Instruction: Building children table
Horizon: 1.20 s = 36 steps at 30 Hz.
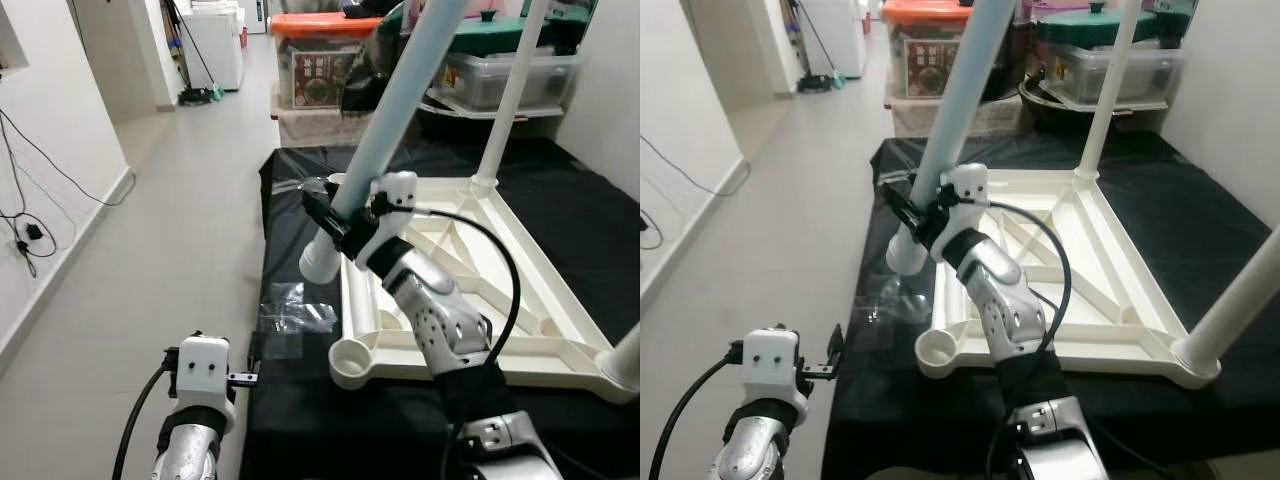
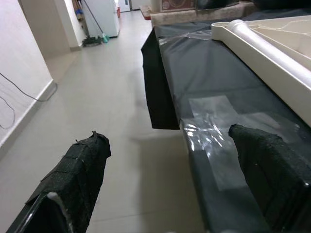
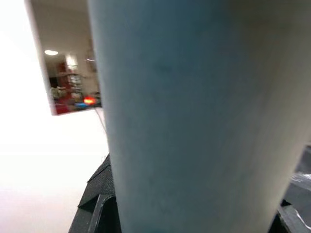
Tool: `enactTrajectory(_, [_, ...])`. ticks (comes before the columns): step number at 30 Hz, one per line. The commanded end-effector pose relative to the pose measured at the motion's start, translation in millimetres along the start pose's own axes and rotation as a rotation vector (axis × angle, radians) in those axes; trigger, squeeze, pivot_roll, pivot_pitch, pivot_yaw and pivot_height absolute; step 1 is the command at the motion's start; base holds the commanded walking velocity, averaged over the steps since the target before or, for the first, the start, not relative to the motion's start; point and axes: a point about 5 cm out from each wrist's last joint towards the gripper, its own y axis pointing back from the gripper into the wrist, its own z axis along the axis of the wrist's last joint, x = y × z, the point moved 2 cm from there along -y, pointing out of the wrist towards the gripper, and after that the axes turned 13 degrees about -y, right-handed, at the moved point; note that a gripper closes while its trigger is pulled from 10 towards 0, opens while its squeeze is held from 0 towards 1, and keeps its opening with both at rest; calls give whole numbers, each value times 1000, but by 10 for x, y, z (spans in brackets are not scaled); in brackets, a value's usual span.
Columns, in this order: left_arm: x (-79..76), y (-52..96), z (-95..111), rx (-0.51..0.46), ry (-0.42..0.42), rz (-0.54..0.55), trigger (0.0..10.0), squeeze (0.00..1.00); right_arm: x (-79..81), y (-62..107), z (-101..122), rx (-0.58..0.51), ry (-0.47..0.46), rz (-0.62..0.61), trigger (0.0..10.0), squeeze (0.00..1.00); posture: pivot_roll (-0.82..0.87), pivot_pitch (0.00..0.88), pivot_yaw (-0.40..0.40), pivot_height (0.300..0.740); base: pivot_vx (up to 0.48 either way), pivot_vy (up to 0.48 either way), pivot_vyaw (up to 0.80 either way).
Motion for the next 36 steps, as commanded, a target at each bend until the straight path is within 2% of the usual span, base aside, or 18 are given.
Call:
enactTrajectory(1, [-77,35,16,3,37,-30,10000,0,-81,0,59,6,-10,14,10000,0,21,7,-11,740,0,0,0])
enactTrajectory(4, [-113,67,18,3,49,-54,10000,0,-131,-17,105,19,-1,27,10000,0,21,7,-11,740,0,0,0])
enactTrajectory(5, [-183,144,31,-9,59,-129,10000,0,-190,-14,157,61,-16,71,10000,0,31,30,-11,740,0,0,0])
enactTrajectory(7, [-183,144,31,-9,59,-129,10000,0,-190,-14,157,61,-16,71,10000,0,31,30,-11,740,0,0,0])
enactTrajectory(9, [-301,344,50,-28,87,-293,10000,0,-281,106,257,164,-53,214,10000,0,44,62,-6,740,0,0,0])
enactTrajectory(10, [-301,344,50,-28,87,-293,10000,0,-281,106,257,164,-53,214,10000,0,44,62,-6,740,0,0,0])
enactTrajectory(12, [-387,500,58,-32,106,-425,10000,0,-336,270,316,244,-73,347,10000,0,53,77,-2,740,0,0,0])
enactTrajectory(14, [-387,500,58,-32,106,-425,10000,0,-336,270,316,244,-73,347,10000,0,53,77,-2,740,0,0,0])
enactTrajectory(16, [-402,624,87,-35,114,-502,10000,0,-310,408,258,311,-70,479,10000,0,75,116,22,740,0,0,0])
enactTrajectory(19, [-402,624,87,-35,114,-502,10000,0,-310,408,258,311,-70,479,10000,0,75,116,22,740,0,0,0])
enactTrajectory(21, [-363,726,122,-31,134,-521,10000,0,-216,505,140,373,-74,615,10000,0,101,143,36,740,0,0,0])
enactTrajectory(22, [-363,726,122,-31,134,-521,10000,0,-216,505,140,373,-74,615,10000,0,101,143,36,740,0,0,0])
enactTrajectory(23, [-321,754,150,-29,171,-505,10000,0,-149,533,55,410,-67,686,10000,0,105,152,40,740,0,0,0])
enactTrajectory(27, [-262,787,201,-36,211,-483,10000,0,-61,552,-71,475,-64,774,10000,0,108,163,44,740,0,0,0])
enactTrajectory(36, [-283,868,237,-51,189,-514,10000,0,32,559,-198,559,-43,872,10000,0,106,182,34,740,0,0,0])
